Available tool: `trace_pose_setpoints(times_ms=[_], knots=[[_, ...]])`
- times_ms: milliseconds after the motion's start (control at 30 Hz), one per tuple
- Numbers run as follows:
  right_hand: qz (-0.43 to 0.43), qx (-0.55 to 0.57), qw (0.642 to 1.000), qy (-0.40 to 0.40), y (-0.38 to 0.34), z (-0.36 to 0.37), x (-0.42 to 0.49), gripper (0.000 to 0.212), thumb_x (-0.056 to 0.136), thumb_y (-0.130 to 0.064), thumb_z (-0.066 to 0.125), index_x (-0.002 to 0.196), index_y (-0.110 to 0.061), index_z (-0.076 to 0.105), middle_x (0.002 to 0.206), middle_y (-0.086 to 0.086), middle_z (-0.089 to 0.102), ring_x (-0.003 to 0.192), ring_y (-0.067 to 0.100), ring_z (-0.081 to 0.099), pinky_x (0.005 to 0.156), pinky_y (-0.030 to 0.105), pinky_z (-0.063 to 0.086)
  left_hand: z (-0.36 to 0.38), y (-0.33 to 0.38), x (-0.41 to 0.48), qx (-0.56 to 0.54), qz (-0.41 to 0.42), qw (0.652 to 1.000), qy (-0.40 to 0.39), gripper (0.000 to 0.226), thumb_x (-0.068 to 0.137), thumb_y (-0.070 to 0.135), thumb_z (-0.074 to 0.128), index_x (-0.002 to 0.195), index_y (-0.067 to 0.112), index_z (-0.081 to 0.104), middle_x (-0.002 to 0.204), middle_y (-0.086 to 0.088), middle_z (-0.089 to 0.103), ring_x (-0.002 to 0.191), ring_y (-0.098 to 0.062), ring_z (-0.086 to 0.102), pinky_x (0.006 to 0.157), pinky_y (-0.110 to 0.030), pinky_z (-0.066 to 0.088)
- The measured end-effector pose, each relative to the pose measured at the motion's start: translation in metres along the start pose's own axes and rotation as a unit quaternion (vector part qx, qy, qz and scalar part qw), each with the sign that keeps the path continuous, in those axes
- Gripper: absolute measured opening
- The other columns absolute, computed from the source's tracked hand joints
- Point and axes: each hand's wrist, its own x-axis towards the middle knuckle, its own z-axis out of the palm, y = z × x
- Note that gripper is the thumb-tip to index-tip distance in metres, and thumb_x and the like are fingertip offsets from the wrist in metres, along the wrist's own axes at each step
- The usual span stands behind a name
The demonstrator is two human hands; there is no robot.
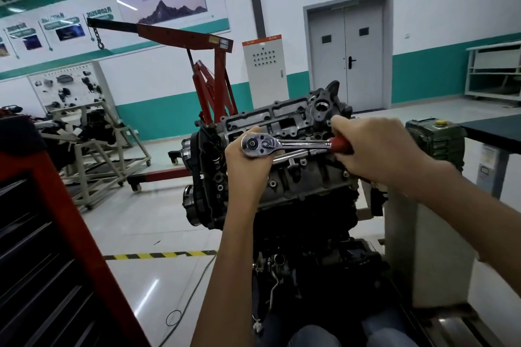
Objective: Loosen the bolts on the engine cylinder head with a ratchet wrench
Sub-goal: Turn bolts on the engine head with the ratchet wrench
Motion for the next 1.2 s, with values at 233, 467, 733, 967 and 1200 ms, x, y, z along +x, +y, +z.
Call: trace_pose_setpoints(times_ms=[233, 467, 733, 967, 1200], knots=[[0.091, 0.166, 0.981, -0.033, -0.074, 0.042, -0.057, 0.022, 0.082, -0.028, 0.053, 0.080, -0.026, 0.032, 0.061, -0.011, 0.040, 0.055, 0.014, 0.052, 0.055, 0.024, 0.044, 0.013, 0.001, -0.008, -0.020, -0.010, 0.994, 0.108, 0.041, 0.081, 0.004, 0.066, 0.061, 0.032, 0.045, 0.055, 0.018, 0.049, 0.053, 0.002, 0.043, 0.061, -0.014, 0.042], [0.060, 0.251, 0.964, -0.069, -0.068, 0.052, -0.058, 0.016, 0.082, -0.021, 0.052, 0.081, -0.022, 0.036, 0.063, -0.003, 0.053, 0.052, 0.018, 0.055, 0.051, 0.031, 0.048, 0.007, 0.003, -0.005, -0.118, -0.045, 0.992, 0.015, 0.032, 0.072, 0.010, 0.057, 0.053, 0.035, 0.061, 0.053, 0.021, 0.053, 0.054, 0.004, 0.048, 0.065, -0.019, 0.045], [0.011, -0.006, 1.000, -0.022, 0.003, -0.003, -0.003, 0.016, 0.083, -0.028, 0.056, 0.088, -0.020, 0.043, 0.064, -0.006, 0.049, 0.061, 0.016, 0.054, 0.062, 0.029, 0.046, 0.007, -0.004, -0.005, 0.007, 0.021, 0.999, 0.028, 0.045, 0.078, -0.009, 0.057, 0.057, 0.024, 0.036, 0.051, 0.014, 0.037, 0.051, -0.001, 0.029, 0.050, -0.014, 0.027], [0.115, 0.274, 0.953, -0.063, -0.099, 0.059, -0.061, 0.020, 0.085, -0.024, 0.050, 0.081, -0.023, 0.031, 0.061, -0.007, 0.041, 0.053, 0.012, 0.046, 0.051, 0.016, 0.035, 0.020, 0.005, -0.009, -0.219, -0.090, 0.965, 0.113, 0.034, 0.089, 0.007, 0.050, 0.060, 0.023, 0.041, 0.058, 0.013, 0.041, 0.056, -0.002, 0.039, 0.073, -0.022, 0.050], [0.019, 0.127, 0.988, -0.086, -0.051, 0.029, -0.036, 0.012, 0.085, -0.024, 0.049, 0.084, -0.021, 0.038, 0.068, -0.002, 0.054, 0.054, 0.016, 0.055, 0.053, 0.028, 0.049, -0.003, -0.005, -0.001, -0.033, 0.007, 0.998, 0.060, 0.046, 0.085, -0.006, 0.059, 0.055, 0.025, 0.042, 0.048, 0.018, 0.040, 0.049, 0.003, 0.037, 0.057, -0.015, 0.037]])
